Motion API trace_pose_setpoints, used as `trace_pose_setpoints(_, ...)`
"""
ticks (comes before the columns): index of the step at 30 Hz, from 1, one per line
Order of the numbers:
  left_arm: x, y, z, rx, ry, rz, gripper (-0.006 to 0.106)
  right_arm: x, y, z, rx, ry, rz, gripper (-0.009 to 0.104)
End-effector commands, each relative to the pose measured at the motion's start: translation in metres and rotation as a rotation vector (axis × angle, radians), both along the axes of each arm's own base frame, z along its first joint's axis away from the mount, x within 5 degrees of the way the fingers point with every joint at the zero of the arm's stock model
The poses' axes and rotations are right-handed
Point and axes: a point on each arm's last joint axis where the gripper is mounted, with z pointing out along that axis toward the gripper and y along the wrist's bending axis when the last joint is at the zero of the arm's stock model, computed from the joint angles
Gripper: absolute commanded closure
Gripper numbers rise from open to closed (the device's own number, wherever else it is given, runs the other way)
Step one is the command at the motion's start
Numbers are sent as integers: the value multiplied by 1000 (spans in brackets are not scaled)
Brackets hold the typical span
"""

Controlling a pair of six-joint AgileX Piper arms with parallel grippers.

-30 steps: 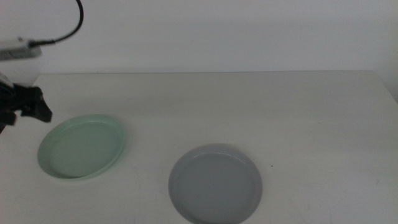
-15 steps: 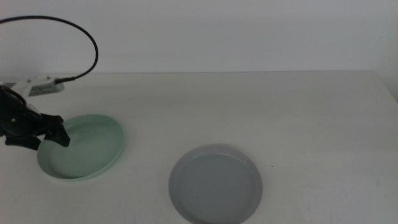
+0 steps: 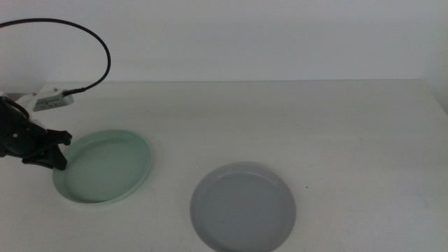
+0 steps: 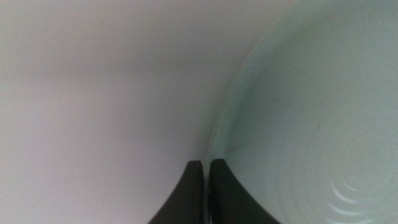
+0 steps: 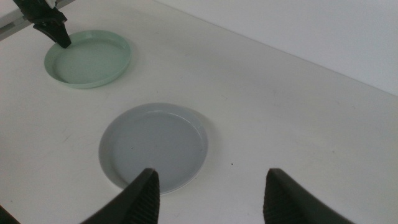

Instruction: Stack the three bowls on top of each other.

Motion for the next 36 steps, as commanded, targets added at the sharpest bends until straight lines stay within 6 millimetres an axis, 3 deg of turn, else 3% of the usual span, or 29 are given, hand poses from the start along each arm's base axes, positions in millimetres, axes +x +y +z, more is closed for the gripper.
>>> trace_pose_setpoints(1,-1,-4,47,-14,-93,26,100,1,0,11,27,-75,-13,52)
trace_pose_setpoints(7,-17,-30,98,-38,-158,-14,100,1,0,11,27,-75,-13,52)
trace_pose_setpoints(11,-26,-67,124,-54,-189,-85,100,1,0,11,27,-75,-13,52)
trace_pose_setpoints(14,-31,-104,131,-78,-174,-163,100,1,0,11,27,-75,-13,52)
trace_pose_setpoints(18,-38,-155,129,-93,-164,-297,100,1,0,11,27,-75,-13,52)
trace_pose_setpoints(24,-47,-212,116,-105,-165,-391,100,1,0,11,27,-75,-13,52)
trace_pose_setpoints(30,-51,-246,93,-109,-128,-453,100,1,0,11,26,-75,-13,52)
trace_pose_setpoints(36,-48,-264,70,-119,-81,-466,100,1,0,11,26,-73,-13,52)
